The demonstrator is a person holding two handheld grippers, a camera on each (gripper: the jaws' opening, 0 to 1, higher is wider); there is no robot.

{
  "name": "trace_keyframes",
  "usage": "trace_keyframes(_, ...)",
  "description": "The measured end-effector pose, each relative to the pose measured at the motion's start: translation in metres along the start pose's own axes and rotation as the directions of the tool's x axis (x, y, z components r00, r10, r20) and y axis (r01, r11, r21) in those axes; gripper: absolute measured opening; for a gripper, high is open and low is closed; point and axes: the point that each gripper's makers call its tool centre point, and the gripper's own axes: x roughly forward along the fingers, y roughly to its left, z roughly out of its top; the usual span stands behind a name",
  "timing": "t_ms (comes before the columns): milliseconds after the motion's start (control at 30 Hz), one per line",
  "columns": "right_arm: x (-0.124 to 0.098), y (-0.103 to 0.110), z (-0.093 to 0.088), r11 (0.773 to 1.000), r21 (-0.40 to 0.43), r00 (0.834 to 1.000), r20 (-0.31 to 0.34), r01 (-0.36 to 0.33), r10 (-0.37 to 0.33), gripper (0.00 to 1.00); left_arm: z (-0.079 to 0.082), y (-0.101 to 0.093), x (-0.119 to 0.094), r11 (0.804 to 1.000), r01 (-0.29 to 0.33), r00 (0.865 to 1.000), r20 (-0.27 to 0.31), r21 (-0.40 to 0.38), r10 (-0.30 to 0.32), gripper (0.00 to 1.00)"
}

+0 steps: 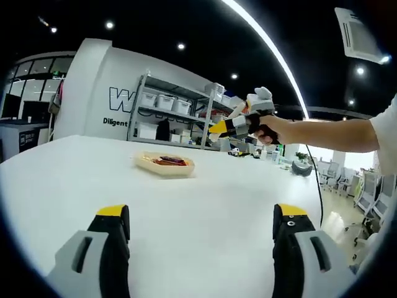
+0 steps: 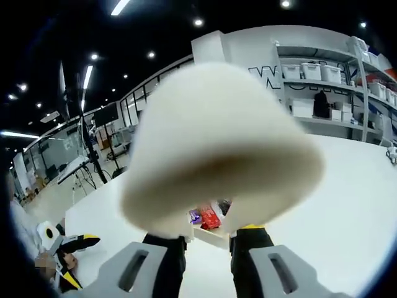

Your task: Place the target food into the container with the food tongs after gripping and lifting it, then release it inside without dropping or visibly crushing the food.

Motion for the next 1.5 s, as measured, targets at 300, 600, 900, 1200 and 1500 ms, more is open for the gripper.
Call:
trace_keyframes(300,-0.017,0.007,-0.019,1.0,-0.007,1.0,0.003,-0.027,0.027,0.21,-0.006,-0.004,0.002,1.0,0.014,0.999,-0.032,0.007,-0.014,0.93)
trace_keyframes(600,-0.031,0.013,-0.036,0.999,-0.011,0.999,-0.008,-0.048,0.048,0.22,-0.007,-0.004,0.001,1.0,0.013,0.999,-0.04,0.007,-0.012,0.93)
trace_keyframes(900,-0.046,0.02,-0.051,0.998,-0.001,0.998,-0.012,-0.066,0.066,0.22,-0.01,-0.006,0.002,1.0,0.018,0.998,-0.059,0.016,-0.017,0.92)
trace_keyframes(1200,-0.066,0.042,-0.072,0.993,-0.044,0.994,-0.008,-0.109,0.108,0.21,-0.014,-0.012,0.003,0.998,0.048,0.995,-0.084,0.035,-0.045,0.91)
trace_keyframes(1500,-0.078,0.061,-0.086,0.986,-0.099,0.991,0.001,-0.133,0.133,0.22,-0.018,-0.018,0.004,0.996,0.079,0.991,-0.108,0.035,-0.075,0.9)
